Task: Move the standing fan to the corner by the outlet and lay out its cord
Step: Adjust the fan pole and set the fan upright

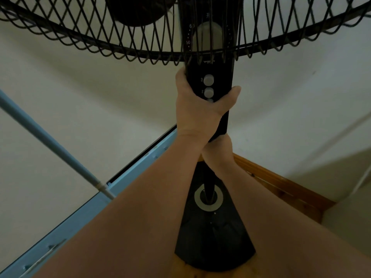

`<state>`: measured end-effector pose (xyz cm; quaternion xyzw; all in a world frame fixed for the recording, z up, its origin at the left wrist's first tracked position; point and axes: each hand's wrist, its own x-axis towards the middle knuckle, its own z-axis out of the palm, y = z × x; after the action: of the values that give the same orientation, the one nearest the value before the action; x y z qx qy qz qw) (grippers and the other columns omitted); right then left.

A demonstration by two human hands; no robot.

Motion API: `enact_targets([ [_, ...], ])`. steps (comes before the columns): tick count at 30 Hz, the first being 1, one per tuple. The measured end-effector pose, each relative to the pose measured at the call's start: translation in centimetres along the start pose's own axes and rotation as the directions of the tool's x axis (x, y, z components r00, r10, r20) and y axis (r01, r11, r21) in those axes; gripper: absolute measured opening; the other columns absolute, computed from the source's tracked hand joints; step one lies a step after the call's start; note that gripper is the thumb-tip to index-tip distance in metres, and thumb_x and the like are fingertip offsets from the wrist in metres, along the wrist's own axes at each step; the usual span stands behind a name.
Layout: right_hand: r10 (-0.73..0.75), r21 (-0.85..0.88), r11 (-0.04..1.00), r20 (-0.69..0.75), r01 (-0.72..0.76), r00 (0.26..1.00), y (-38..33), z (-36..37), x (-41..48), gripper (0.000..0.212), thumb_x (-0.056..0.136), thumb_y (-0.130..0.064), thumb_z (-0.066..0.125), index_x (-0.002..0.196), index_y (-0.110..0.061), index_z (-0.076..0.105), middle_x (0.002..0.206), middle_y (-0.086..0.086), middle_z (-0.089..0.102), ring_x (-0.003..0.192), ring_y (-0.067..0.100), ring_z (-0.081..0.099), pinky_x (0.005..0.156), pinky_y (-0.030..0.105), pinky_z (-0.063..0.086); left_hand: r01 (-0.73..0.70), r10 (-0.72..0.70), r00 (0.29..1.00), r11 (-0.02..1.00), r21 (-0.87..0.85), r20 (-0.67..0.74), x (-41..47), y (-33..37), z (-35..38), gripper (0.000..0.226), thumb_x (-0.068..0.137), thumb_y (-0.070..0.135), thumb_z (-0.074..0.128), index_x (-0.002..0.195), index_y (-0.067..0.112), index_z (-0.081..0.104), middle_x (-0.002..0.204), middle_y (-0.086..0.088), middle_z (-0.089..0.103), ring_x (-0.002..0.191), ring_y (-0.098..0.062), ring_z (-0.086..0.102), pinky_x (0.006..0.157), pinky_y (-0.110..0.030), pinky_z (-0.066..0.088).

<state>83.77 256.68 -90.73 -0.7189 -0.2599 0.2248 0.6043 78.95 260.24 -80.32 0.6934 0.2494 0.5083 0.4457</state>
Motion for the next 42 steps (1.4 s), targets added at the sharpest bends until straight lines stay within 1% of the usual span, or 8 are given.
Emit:
enact_targets([
  [3,0.090,-0.099,0.993,0.233,-0.069,0.968,-0.7,-1.8,0.8,0.036,0.078,-0.008,0.067,0.051,-0.029,0.055,0.050,-0.010,0.056,0.048,0.005,0.052,0.045,0.018,0.042,0.000,0.000,1.000,1.000,-0.005,0.007,0.0,0.0,0.0,0.083,0.065,0.029,0.092,0.131,0.020,0.042,0.104,0.021,0.058,0.095,0.009,0.061,0.077,-0.015,0.056],
  [5,0.154,-0.155,0.983,0.395,-0.100,0.906,-1.5,-2.9,1.6,0.005,0.076,-0.009,0.074,0.077,-0.011,0.069,0.080,0.010,0.071,0.077,0.027,0.069,0.072,0.036,0.060,0.005,-0.005,1.000,1.000,-0.011,0.004,0.0,0.0,0.0,0.082,0.065,0.029,0.092,0.130,0.020,0.042,0.105,0.018,0.060,0.095,0.003,0.063,0.078,-0.025,0.060],
  [8,0.166,-0.143,0.984,0.486,-0.109,0.858,-2.4,-3.5,1.9,0.012,0.077,-0.001,0.075,0.089,-0.003,0.071,0.102,0.023,0.070,0.100,0.042,0.066,0.094,0.054,0.054,0.008,-0.008,1.000,1.000,-0.016,0.004,0.0,0.0,0.0,0.077,0.065,0.029,0.091,0.125,0.025,0.043,0.100,0.020,0.061,0.092,0.002,0.064,0.076,-0.028,0.061],
  [12,0.155,-0.171,0.981,0.380,-0.096,0.912,-1.6,-3.2,1.5,0.007,0.077,-0.008,0.076,0.083,-0.008,0.071,0.093,0.016,0.072,0.087,0.030,0.069,0.081,0.040,0.058,0.006,-0.006,1.000,1.000,-0.016,0.000,0.0,-0.1,0.1,0.077,0.065,0.027,0.092,0.125,0.025,0.042,0.100,0.020,0.060,0.092,0.004,0.064,0.077,-0.026,0.061],
  [21,0.101,-0.090,0.992,0.129,-0.090,0.987,-0.8,-1.1,0.3,0.044,0.079,-0.001,0.058,0.051,-0.022,0.030,0.043,-0.005,0.038,0.038,0.010,0.032,0.040,0.023,0.026,-0.010,0.010,1.000,1.000,0.002,-0.012,0.0,-0.1,0.2,0.082,0.065,0.030,0.091,0.129,0.026,0.040,0.103,0.022,0.059,0.095,0.011,0.060,0.074,-0.009,0.053],
  [33,0.087,-0.043,0.994,-0.293,-0.104,0.952,-0.6,2.2,-0.5,0.027,0.084,-0.016,0.056,0.063,-0.027,0.043,0.063,-0.005,0.054,0.059,0.014,0.050,0.055,0.032,0.041,0.003,-0.003,1.000,1.000,0.007,-0.008,0.0,-0.1,0.2,0.084,0.065,0.033,0.091,0.132,0.026,0.041,0.107,0.022,0.060,0.098,0.011,0.060,0.075,-0.007,0.051],
  [38,0.010,-0.065,0.998,-0.133,-0.019,0.991,0.0,1.4,-0.5,0.025,0.082,-0.019,0.057,0.065,-0.028,0.042,0.063,-0.009,0.050,0.054,0.005,0.044,0.052,0.021,0.035,-0.006,0.006,1.000,1.000,0.016,-0.007,0.1,-0.2,0.0,0.084,0.065,0.033,0.091,0.132,0.022,0.041,0.106,0.021,0.060,0.097,0.008,0.061,0.075,-0.010,0.053],
  [42,0.024,-0.131,0.991,0.169,-0.001,0.985,-0.5,-1.6,0.5,0.031,0.078,-0.014,0.069,0.060,-0.025,0.047,0.054,-0.012,0.052,0.046,0.004,0.047,0.050,0.024,0.038,-0.005,0.005,1.000,1.000,0.013,-0.006,0.1,-0.3,0.0,0.082,0.064,0.033,0.091,0.130,0.021,0.043,0.103,0.020,0.060,0.093,0.007,0.062,0.072,-0.014,0.056],
])
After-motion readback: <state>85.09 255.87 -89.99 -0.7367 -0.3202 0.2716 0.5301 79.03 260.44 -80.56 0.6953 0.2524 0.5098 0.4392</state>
